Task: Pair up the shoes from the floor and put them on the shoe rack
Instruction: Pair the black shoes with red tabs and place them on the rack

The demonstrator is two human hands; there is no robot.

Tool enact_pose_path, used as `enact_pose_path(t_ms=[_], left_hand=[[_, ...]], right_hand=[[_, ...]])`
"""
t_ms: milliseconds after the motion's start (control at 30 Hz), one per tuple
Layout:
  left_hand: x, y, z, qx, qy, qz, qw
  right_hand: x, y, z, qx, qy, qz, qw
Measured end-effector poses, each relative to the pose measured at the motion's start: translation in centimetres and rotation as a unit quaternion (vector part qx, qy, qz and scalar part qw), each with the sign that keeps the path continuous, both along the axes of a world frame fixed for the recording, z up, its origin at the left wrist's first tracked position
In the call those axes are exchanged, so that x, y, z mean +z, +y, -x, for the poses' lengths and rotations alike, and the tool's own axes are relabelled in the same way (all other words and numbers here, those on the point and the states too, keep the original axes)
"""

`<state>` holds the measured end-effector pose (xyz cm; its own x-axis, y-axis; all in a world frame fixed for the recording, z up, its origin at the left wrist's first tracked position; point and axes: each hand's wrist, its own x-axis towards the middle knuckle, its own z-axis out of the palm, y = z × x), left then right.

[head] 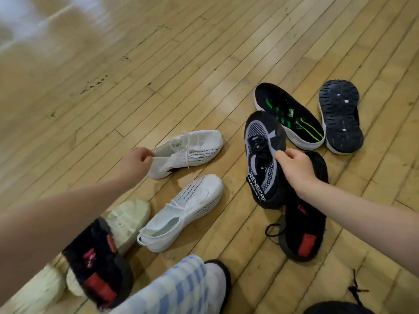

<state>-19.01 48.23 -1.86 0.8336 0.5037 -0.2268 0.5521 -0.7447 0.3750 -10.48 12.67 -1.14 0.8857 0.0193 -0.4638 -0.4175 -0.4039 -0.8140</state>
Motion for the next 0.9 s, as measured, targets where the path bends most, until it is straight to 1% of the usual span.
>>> enact_pose_path(t_ms=[33,100,133,167,200,233,267,300,367,433,500,533,567,600,633,667,733,767,800,833,867,900], left_hand=[[0.0,0.7,1.1,0.006,-0.009,-0.007,1.0],[0.2,2.3,3.5,0.041,-0.009,-0.023,0.999],[0.2,3.0,4.6,0.06,-0.004,-0.03,0.998],[0.3,3.7,5.5,0.081,0.009,-0.037,0.996],[0.6,4.4,6.6,0.109,0.029,-0.048,0.992],[0.7,5.0,7.5,0.135,0.055,-0.059,0.988],[0.8,5.7,8.6,0.157,0.083,-0.063,0.982],[0.9,6.4,9.6,0.177,0.111,-0.056,0.976],[1.1,7.7,12.1,0.193,0.164,-0.026,0.967],[0.9,8.7,14.4,0.178,0.21,-0.022,0.961],[1.1,9.0,15.8,0.207,0.197,-0.025,0.958],[1.0,9.2,16.3,0.243,0.177,-0.027,0.953],[1.0,9.2,16.7,0.297,0.161,-0.02,0.941],[0.5,9.7,17.2,0.363,0.143,0.006,0.921],[0.2,10.0,17.4,0.429,0.133,0.059,0.892],[-0.2,10.2,17.7,0.483,0.121,0.136,0.857],[0.3,8.9,17.7,0.53,0.11,0.296,0.787],[0.4,8.5,17.6,0.53,0.092,0.323,0.779],[0.6,8.1,17.3,0.526,0.062,0.335,0.78],[0.9,7.6,16.9,0.522,0.028,0.322,0.789],[1.2,7.2,16.3,0.513,-0.007,0.303,0.803],[1.4,7.0,15.7,0.486,-0.016,0.26,0.834]], right_hand=[[-0.7,0.8,-0.8,0.026,0.001,0.033,0.999],[-2.0,2.7,-2.0,0.073,-0.024,0.162,0.984],[-2.2,3.4,-2.4,0.083,-0.058,0.236,0.966],[-2.1,4.3,-2.7,0.094,-0.109,0.283,0.948],[-1.8,5.5,-2.9,0.119,-0.173,0.295,0.932],[-1.5,6.8,-2.9,0.148,-0.231,0.28,0.92],[-1.2,8.3,-2.8,0.182,-0.259,0.246,0.916],[-1.0,9.8,-2.5,0.219,-0.26,0.199,0.919],[-0.7,12.8,-0.9,0.296,-0.211,0.12,0.924],[-1.0,14.7,1.0,0.365,-0.174,0.084,0.911],[-1.3,15.4,2.7,0.422,-0.16,0.067,0.89],[-1.5,15.3,3.4,0.438,-0.151,0.062,0.884],[-1.8,15.0,3.9,0.444,-0.142,0.061,0.882],[-2.1,14.6,4.1,0.442,-0.13,0.063,0.885],[-2.4,14.1,4.3,0.433,-0.116,0.068,0.891],[-2.6,13.5,4.4,0.418,-0.099,0.072,0.9],[-3.0,12.3,4.4,0.375,-0.067,0.073,0.922],[-3.3,12.0,4.2,0.355,-0.058,0.069,0.93],[-3.5,11.8,3.9,0.339,-0.05,0.063,0.937],[-3.7,11.7,3.6,0.329,-0.045,0.06,0.942],[-3.9,11.8,3.4,0.323,-0.039,0.059,0.944],[-3.9,11.9,3.2,0.319,-0.035,0.062,0.945]])
